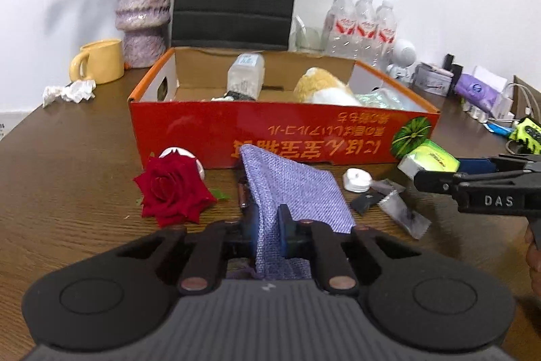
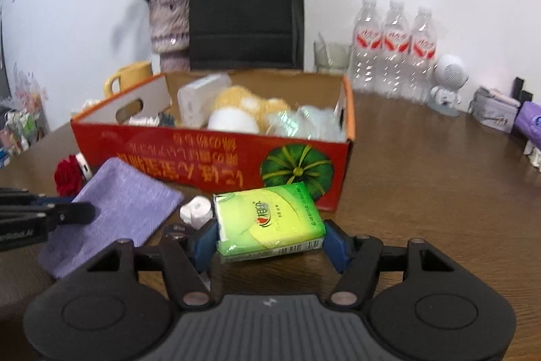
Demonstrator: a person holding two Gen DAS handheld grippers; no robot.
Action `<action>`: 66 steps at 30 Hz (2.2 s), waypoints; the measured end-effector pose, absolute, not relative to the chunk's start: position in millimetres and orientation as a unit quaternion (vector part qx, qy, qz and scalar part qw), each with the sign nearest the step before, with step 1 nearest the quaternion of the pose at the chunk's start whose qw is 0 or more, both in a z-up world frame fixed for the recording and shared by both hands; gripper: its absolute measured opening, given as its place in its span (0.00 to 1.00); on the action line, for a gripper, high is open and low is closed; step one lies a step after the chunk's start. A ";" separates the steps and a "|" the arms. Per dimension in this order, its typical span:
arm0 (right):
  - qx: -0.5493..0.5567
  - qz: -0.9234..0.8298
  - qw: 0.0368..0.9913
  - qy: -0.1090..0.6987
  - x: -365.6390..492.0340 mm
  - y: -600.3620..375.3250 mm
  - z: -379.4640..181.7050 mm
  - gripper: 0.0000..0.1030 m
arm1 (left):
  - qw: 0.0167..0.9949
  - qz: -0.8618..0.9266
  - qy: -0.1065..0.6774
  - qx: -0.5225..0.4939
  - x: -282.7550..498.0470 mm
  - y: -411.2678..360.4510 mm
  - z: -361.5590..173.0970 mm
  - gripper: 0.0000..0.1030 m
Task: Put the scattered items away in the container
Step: 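Grasp the green tissue pack with the right tool while the left tool grasps the purple pouch, then carry the tissue pack and purple pouch into the box and open both tools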
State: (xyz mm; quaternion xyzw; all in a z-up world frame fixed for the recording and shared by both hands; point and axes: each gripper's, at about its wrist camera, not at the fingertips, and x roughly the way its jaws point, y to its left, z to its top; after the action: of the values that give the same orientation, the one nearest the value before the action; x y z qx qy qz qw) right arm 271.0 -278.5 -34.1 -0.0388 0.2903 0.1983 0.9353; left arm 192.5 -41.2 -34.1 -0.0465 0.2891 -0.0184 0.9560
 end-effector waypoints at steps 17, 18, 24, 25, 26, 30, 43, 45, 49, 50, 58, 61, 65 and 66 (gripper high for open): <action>0.007 0.197 0.950 0.243 243.0 -294.0 -14.5 0.63 | 0.979 -0.066 0.186 -0.042 164.2 -38.7 27.2 0.10; 0.015 0.200 0.950 0.239 244.1 -295.3 -9.3 0.63 | 0.981 -0.069 0.176 -0.041 164.5 -37.4 34.1 0.10; 0.030 0.201 0.957 0.208 266.5 -292.0 27.8 0.63 | 0.989 -0.070 0.121 -0.038 184.5 -26.0 70.0 0.10; 0.029 0.197 0.958 0.204 272.8 -289.2 32.8 0.63 | 0.990 -0.067 0.116 -0.038 192.0 -23.6 73.4 0.10; 0.029 0.194 0.960 0.203 281.4 -285.9 37.8 0.63 | 0.991 -0.065 0.113 -0.042 200.3 -20.9 75.9 0.10; 0.024 0.182 0.961 0.206 318.3 -268.1 47.3 0.63 | 0.989 -0.063 0.118 -0.065 239.3 -6.7 76.9 0.10; 0.006 0.137 0.954 0.269 443.4 -218.9 11.2 0.63 | 0.972 -0.022 0.202 -0.118 339.2 53.4 30.3 0.10; -0.004 0.135 0.951 0.277 453.9 -213.3 5.2 0.63 | 0.969 -0.021 0.218 -0.115 349.0 55.7 22.9 0.10; -0.013 0.136 0.944 0.301 465.1 -207.6 -1.2 0.67 | 0.962 -0.011 0.248 -0.112 361.5 57.7 11.1 0.33; -0.010 0.138 0.943 0.303 464.8 -208.5 -0.5 0.74 | 0.962 -0.006 0.250 -0.109 361.7 57.1 10.3 0.56; -0.001 0.147 0.943 0.297 455.8 -210.1 9.0 0.97 | 0.979 0.001 0.200 -0.034 344.3 28.8 24.2 1.00; -0.011 0.150 0.943 0.296 451.6 -205.9 11.0 0.97 | 0.980 -0.008 0.196 -0.023 341.8 21.8 26.2 1.00; -0.023 0.153 0.943 0.295 445.2 -201.4 14.2 0.97 | 0.981 -0.006 0.194 -0.018 339.6 18.7 27.6 1.00; -0.025 0.153 0.943 0.294 443.2 -200.7 14.9 0.97 | 0.981 -0.005 0.193 -0.019 338.9 18.8 28.0 1.00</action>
State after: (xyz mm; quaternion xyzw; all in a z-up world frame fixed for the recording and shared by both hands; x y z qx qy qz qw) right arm 443.2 -200.7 14.9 -0.0251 0.2945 0.1533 0.9430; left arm 338.9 18.8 28.0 -0.0187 0.1929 -0.0049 0.9810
